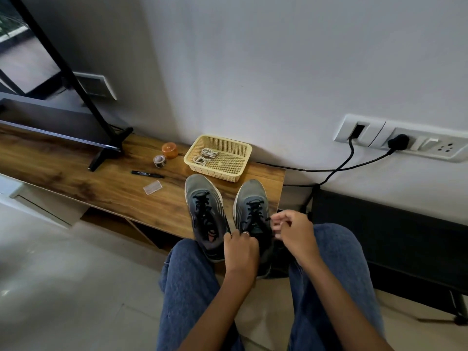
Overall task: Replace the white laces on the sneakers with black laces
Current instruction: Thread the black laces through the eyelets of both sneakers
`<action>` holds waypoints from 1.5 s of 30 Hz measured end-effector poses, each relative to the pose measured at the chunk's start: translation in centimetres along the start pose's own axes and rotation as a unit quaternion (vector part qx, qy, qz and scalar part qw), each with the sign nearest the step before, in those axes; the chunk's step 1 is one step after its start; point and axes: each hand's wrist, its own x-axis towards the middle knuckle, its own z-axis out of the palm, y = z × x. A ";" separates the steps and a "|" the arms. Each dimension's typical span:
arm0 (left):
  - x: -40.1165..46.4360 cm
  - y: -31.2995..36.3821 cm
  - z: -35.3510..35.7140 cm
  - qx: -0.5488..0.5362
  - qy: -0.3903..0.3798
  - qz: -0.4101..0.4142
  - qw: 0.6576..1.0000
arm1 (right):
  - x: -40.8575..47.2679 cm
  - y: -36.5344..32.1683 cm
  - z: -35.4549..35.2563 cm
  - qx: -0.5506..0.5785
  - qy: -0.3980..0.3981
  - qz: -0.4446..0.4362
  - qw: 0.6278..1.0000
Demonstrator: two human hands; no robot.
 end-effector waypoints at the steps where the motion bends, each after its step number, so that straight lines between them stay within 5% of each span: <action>1: 0.4 0.0 0.3 0.017 -0.008 0.013 1.000 | 0.1 0.3 -0.3 -0.004 0.018 0.002 1.000; 3: 0.9 -0.1 0.4 0.014 -0.043 0.013 0.999 | 0.2 0.7 -0.5 -0.023 0.030 0.007 0.999; 8: 0.1 -0.1 0.2 -0.116 0.024 -0.052 0.992 | -0.1 1.5 0.0 -0.055 -0.050 0.048 0.996; 11: -0.5 -0.7 -0.1 -0.241 0.073 -0.098 0.963 | -0.6 1.7 0.5 -0.026 -0.038 0.049 0.998; 16: 0.1 -1.7 -0.1 -0.383 0.079 -0.150 0.908 | -1.7 1.7 1.6 -0.052 0.039 -0.078 0.995; 22: 1.1 -1.3 0.1 -0.476 0.120 -0.187 0.851 | -2.1 2.2 4.2 -0.136 -0.002 -0.102 0.985; 28: 1.1 -1.0 1.0 -0.390 0.156 -0.144 0.896 | -2.0 2.2 4.4 -0.274 0.049 -0.144 0.950; 37: 1.7 -0.6 1.6 -0.188 0.111 -0.056 0.974 | -0.4 3.3 5.3 -0.230 -0.015 -0.096 0.968; 39: 1.6 -0.8 1.6 -0.185 0.112 -0.043 0.975 | -0.2 3.3 4.9 -0.245 -0.027 -0.118 0.962; 43: 0.9 -1.2 0.7 -0.250 0.142 -0.068 0.955 | -0.3 3.3 3.8 -0.152 0.085 -0.082 0.981; 45: 0.4 -1.0 0.8 -0.260 0.145 -0.071 0.952 | -0.1 3.4 4.1 -0.144 0.045 -0.034 0.988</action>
